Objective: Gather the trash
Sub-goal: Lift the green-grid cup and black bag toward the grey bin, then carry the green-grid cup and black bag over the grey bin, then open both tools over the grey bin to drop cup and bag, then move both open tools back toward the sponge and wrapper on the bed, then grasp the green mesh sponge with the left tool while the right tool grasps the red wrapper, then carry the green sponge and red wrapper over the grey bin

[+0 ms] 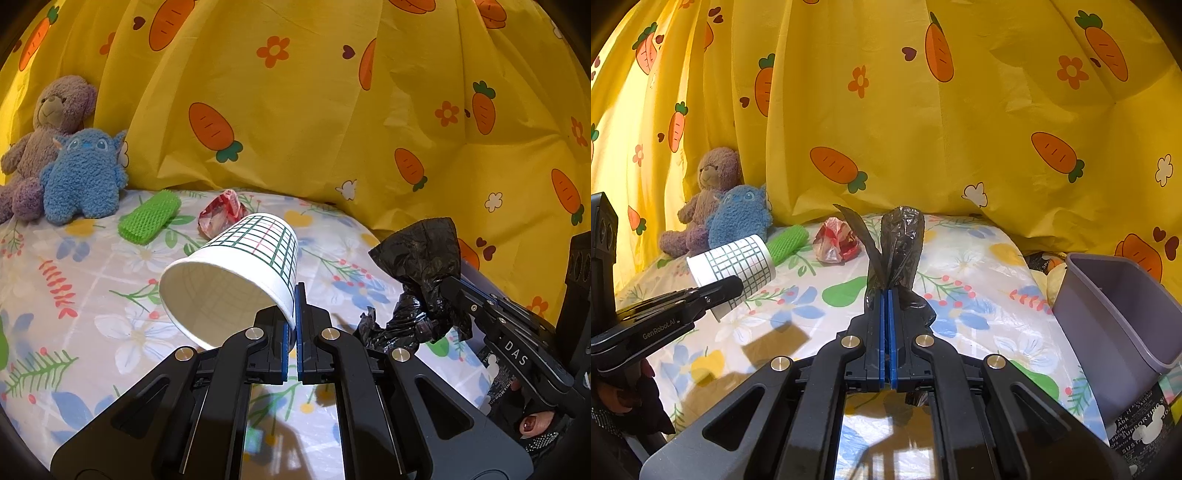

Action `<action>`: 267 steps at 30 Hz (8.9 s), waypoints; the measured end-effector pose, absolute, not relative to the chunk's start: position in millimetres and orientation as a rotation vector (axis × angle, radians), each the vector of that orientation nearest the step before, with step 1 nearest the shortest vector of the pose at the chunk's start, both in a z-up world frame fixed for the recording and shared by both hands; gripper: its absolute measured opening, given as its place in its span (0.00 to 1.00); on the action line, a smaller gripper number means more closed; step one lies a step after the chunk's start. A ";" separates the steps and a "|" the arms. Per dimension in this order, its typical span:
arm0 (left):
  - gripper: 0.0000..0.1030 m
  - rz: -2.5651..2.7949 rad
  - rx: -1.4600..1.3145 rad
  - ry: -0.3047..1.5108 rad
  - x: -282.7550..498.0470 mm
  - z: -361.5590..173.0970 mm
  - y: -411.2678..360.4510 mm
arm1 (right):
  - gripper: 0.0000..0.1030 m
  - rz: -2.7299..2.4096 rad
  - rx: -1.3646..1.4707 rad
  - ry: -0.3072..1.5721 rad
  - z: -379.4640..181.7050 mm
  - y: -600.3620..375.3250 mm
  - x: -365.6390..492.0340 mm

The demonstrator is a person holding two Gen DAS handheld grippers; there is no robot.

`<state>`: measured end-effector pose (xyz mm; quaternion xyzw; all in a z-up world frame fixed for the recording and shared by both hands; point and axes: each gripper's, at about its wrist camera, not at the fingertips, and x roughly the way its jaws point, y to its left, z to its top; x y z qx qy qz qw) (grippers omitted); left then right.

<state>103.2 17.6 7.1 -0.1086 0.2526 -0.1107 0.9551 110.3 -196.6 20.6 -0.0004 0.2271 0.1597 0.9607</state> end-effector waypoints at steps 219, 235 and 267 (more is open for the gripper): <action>0.10 0.022 -0.162 0.725 322.4 -42.6 124.6 | 0.13 0.407 -0.038 0.657 -8.9 -87.3 319.5; 0.09 -0.207 -0.072 0.582 242.9 9.4 6.9 | 0.13 0.309 0.008 0.522 39.6 -176.5 222.3; 0.10 -0.793 -0.059 0.661 226.6 27.0 -294.0 | 0.14 -0.332 0.135 0.455 31.7 -431.7 141.3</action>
